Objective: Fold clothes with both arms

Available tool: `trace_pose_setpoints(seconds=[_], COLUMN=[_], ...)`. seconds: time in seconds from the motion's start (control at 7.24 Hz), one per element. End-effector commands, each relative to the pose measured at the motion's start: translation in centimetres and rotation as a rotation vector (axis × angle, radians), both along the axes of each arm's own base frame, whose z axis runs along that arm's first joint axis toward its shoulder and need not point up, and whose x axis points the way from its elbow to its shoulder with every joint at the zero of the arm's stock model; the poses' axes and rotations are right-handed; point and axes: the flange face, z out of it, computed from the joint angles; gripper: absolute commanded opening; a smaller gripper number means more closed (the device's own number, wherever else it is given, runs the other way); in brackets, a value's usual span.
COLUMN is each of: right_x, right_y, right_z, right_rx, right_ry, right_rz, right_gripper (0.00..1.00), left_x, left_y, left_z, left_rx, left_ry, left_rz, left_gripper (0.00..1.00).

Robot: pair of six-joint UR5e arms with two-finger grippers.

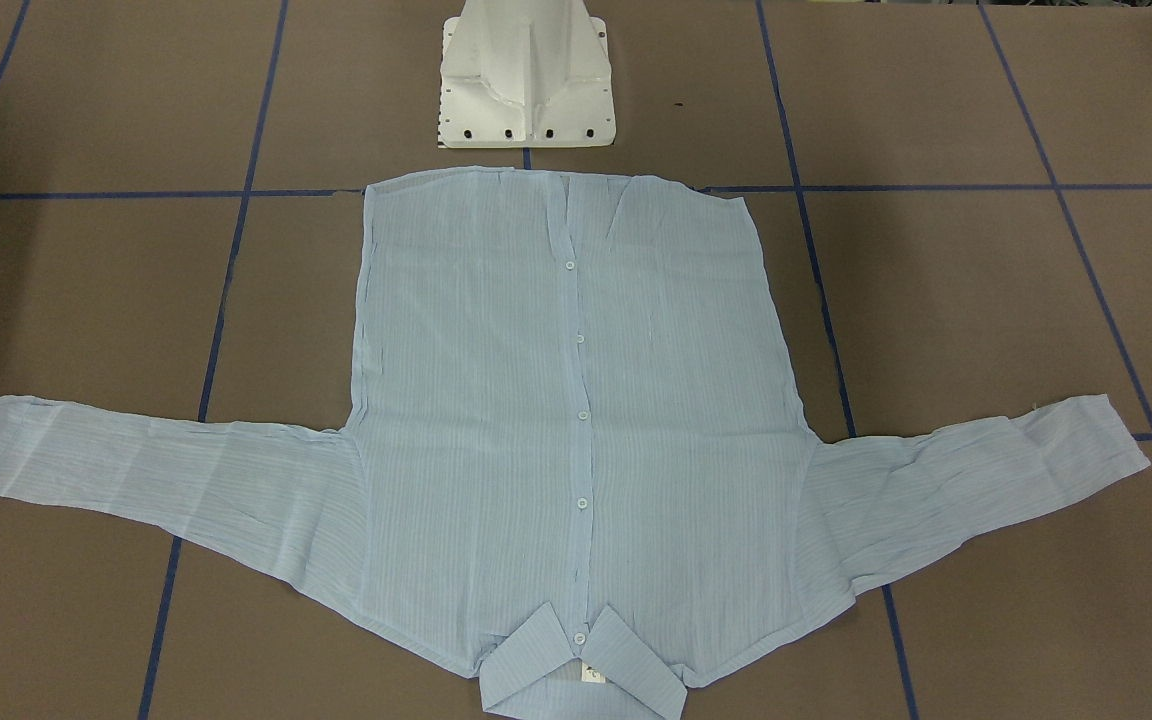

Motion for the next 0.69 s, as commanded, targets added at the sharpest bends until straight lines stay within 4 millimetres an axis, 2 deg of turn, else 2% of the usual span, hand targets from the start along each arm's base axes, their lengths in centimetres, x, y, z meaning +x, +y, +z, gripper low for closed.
trace_pose_setpoints(seconds=[0.0,0.14,0.28,0.41,0.55], right_x=[-0.3,-1.1,-4.5,-6.9,-9.1], right_y=[-1.3,-1.8,-4.3,-4.3,-4.5], right_z=[0.0,1.7,3.0,5.2,5.8], right_rx=[0.061,0.061,0.167,0.256,0.301], right_ry=[-0.033,-0.050,-0.062,-0.078,-0.093], right_rz=[-0.002,-0.021,-0.089,-0.123,-0.128], right_gripper=[1.00,1.00,1.00,1.00,1.00], left_x=[1.0,2.1,2.9,3.7,4.0], left_y=[-1.1,-1.6,-1.9,-2.0,-1.2], left_z=[-2.6,-3.7,-4.1,-3.5,-2.5], left_rx=[0.149,0.192,0.227,0.238,0.229], left_ry=[0.004,0.000,0.006,0.010,0.055], left_rz=[0.017,0.047,0.053,0.067,0.081], left_gripper=[0.99,0.99,0.99,0.99,0.99])
